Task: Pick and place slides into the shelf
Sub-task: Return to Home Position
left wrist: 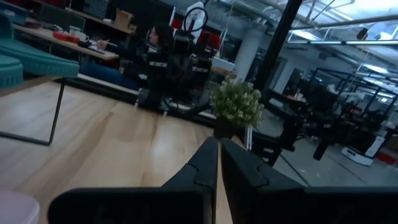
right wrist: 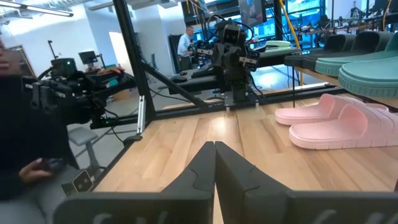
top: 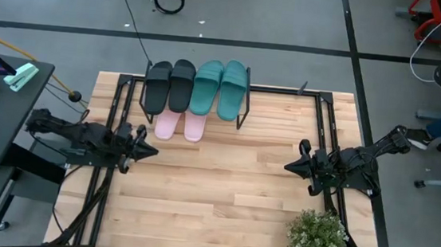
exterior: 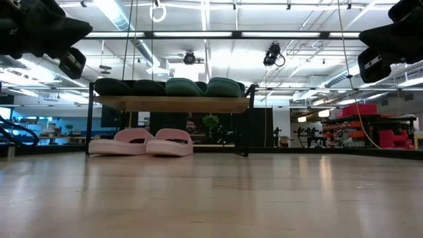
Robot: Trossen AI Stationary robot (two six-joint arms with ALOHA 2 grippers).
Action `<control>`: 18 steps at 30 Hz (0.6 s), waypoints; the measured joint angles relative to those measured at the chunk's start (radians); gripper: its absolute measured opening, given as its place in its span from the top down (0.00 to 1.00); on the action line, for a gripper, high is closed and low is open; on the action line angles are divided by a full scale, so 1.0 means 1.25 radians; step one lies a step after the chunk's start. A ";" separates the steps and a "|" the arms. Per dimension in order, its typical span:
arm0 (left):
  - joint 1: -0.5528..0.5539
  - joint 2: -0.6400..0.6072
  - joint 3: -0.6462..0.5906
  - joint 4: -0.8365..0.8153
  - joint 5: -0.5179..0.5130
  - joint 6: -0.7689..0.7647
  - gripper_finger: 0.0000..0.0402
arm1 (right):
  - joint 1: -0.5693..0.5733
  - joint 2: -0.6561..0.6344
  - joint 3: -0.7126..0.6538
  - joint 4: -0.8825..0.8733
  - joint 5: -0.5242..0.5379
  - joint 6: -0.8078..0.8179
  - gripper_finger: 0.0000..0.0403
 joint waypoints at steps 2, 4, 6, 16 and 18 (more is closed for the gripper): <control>0.000 -0.008 0.000 0.000 0.000 0.000 0.94 | 0.000 0.000 0.000 0.000 0.000 0.000 0.97; 0.000 -0.018 0.000 -0.001 0.000 0.000 0.93 | 0.000 0.000 0.000 0.000 0.000 0.000 0.97; 0.000 -0.030 0.000 -0.001 0.000 0.000 0.92 | 0.000 0.000 0.000 0.000 0.000 0.000 0.97; 0.001 -0.026 0.000 -0.001 0.000 0.000 0.93 | 0.000 0.000 0.000 0.000 0.000 0.000 0.97; 0.001 -0.026 0.000 -0.001 0.000 0.000 0.94 | 0.000 0.000 0.000 0.001 0.000 0.000 0.97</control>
